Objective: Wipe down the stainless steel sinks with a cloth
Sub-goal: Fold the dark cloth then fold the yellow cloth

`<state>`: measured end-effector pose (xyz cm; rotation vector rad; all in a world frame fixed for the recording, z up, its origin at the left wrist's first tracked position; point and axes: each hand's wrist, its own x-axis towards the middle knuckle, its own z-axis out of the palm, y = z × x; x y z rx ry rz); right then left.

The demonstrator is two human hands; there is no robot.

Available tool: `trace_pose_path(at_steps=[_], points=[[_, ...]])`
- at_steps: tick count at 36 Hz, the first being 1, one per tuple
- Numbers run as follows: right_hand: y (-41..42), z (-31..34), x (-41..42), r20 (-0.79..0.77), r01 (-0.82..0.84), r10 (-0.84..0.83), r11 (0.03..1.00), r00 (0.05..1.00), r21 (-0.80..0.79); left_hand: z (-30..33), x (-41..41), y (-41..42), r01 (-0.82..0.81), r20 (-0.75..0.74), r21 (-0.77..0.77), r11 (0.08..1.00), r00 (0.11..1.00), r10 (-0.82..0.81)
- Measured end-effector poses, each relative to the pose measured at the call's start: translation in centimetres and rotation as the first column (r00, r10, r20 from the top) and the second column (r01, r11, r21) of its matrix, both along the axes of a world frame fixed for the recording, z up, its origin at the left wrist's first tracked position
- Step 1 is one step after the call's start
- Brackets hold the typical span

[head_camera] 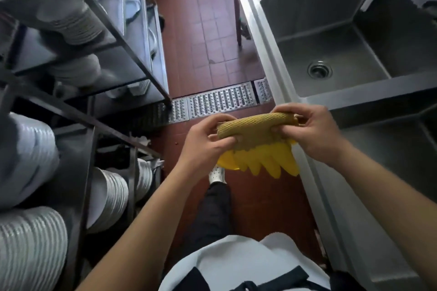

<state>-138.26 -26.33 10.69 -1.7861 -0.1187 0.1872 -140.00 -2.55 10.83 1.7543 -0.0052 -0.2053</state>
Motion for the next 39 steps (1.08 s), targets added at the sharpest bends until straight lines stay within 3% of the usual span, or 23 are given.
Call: trace_pose_path(at_steps=[4, 9, 14, 20, 24, 28, 33, 39], points=[[2.0, 0.0, 6.3, -0.003, 0.034, -0.034, 0.998, 0.999, -0.049, -1.4, 7.6, 2.3, 0.015, -0.018, -0.04, 0.999, 1.0, -0.016], [5.3, 1.5, 13.7, 0.035, 0.121, -0.118, 0.988, 0.992, -0.101, -1.3, 17.0, 4.5, 0.016, -0.037, 0.05, 0.999, 0.999, -0.014], [7.6, 2.1, 21.2, 0.097, 0.244, -0.231, 0.958, 0.968, -0.151, -0.2, 25.6, 6.1, 0.032, -0.183, -0.139, 0.99, 0.981, -0.058], [8.3, 1.8, 29.4, 0.091, 0.302, -0.29, 0.936, 0.953, -0.181, 0.4, 35.6, 6.4, 0.081, -0.264, -0.258, 0.963, 0.953, -0.151], [7.6, 1.0, 36.6, 0.08, 0.307, -0.297, 0.939, 0.951, -0.158, -0.3, 43.6, 5.9, 0.094, -0.292, -0.19, 0.977, 0.945, -0.148], [6.4, -0.2, 45.3, 0.095, 0.303, -0.292, 0.944, 0.952, -0.13, -0.7, 52.3, 4.5, 0.028, -0.358, -0.272, 0.962, 0.925, -0.128], [5.3, -1.2, 55.6, 0.066, 0.316, -0.312, 0.947, 0.948, -0.054, 0.1, 62.4, 2.7, -0.034, -0.383, -0.216, 0.976, 0.922, -0.052], [4.5, -1.3, 66.7, 0.056, 0.271, -0.27, 0.962, 0.961, -0.018, 1.7, 72.9, 2.5, 0.003, -0.266, -0.124, 0.992, 0.963, -0.036]])
